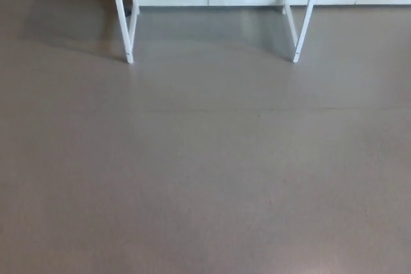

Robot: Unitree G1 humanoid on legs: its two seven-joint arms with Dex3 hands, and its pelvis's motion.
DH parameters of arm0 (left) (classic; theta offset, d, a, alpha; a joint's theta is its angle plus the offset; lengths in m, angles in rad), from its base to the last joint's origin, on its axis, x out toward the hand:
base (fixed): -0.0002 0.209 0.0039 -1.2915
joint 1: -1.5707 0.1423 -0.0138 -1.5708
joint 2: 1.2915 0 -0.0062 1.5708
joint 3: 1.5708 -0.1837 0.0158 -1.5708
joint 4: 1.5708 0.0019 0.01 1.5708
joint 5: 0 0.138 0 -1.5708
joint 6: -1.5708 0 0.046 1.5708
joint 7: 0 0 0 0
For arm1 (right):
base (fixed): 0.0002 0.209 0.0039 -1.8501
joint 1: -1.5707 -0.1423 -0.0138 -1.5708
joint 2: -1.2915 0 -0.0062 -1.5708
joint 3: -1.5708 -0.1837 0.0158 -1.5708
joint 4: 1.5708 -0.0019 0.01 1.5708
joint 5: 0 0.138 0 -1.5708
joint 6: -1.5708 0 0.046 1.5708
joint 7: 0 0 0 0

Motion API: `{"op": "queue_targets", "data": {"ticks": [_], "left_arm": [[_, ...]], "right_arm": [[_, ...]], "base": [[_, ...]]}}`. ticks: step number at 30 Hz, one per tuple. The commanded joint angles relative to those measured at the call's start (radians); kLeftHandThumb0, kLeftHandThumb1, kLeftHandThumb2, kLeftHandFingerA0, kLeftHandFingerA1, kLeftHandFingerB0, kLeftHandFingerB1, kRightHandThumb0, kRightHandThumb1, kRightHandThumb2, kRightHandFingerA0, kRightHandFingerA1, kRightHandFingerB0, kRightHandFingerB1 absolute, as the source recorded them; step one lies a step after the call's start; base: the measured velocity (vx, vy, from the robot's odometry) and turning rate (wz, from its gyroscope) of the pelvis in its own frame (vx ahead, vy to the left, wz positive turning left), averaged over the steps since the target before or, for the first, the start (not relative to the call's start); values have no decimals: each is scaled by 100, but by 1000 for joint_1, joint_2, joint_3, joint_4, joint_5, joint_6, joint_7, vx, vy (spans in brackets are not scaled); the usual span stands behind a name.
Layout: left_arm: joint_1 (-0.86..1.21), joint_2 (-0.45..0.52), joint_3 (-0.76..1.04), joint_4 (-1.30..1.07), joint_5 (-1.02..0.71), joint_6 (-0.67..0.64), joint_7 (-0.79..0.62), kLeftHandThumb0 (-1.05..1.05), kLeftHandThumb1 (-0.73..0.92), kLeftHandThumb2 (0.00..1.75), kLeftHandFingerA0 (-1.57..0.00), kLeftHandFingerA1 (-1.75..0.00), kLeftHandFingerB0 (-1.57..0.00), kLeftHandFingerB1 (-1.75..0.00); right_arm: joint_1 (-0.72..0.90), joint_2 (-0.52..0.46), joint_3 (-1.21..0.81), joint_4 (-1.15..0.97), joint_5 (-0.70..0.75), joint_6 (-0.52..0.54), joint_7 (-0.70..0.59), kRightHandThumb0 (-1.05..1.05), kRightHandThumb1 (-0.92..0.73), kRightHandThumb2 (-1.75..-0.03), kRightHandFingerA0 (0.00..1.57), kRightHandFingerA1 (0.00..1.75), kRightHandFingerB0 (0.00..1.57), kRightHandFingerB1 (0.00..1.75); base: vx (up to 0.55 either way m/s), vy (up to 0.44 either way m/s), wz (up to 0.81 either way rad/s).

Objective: The robot walk towards a table in front and uses its left hand to pickup a tennis ball on the left side and put it in a container on the right hand side

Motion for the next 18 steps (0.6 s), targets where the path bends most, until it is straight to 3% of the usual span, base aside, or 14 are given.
{"op": "queue_targets", "data": {"ticks": [1, 8, 9, 11, 17, 18], "left_arm": [[-13, 29, 6, 2, -22, -24, -11, -1, 44, 89, -21, -55, -11, -47], [-25, 26, 2, 5, -20, -13, 17, 1, 43, 89, -26, -58, -13, -49], [-24, 27, -1, 6, -15, -18, 20, 1, 44, 89, -25, -57, -13, -48], [-20, 27, -2, 1, -16, -21, 17, 1, 44, 89, -24, -57, -13, -48], [-27, 33, -7, 2, -22, -13, 8, 0, 44, 89, -25, -57, -12, -48], [-29, 34, -7, 2, -22, -10, 10, 0, 44, 89, -26, -57, -12, -48]], "right_arm": [[1, 1, -4, -8, 18, -6, 7, -21, -45, -59, 51, 54, 44, 47], [-2, -3, 1, 8, 8, -19, 3, -17, -47, -53, 59, 54, 46, 43], [-3, -4, 1, 15, 8, -24, 7, -24, -42, -61, 54, 56, 43, 48], [-2, -4, 0, 12, 11, -20, 8, -17, -48, -54, 55, 51, 45, 43], [-14, -8, 4, 26, 2, -26, 1, -24, -43, -60, 53, 53, 44, 47], [-18, -9, 7, 38, -1, -31, -1, -17, -48, -54, 56, 49, 45, 42]], "base": [[-9, 265, -19], [142, 119, 3], [182, -25, 12], [212, -91, 11], [241, -214, 11], [332, -284, 25]]}}
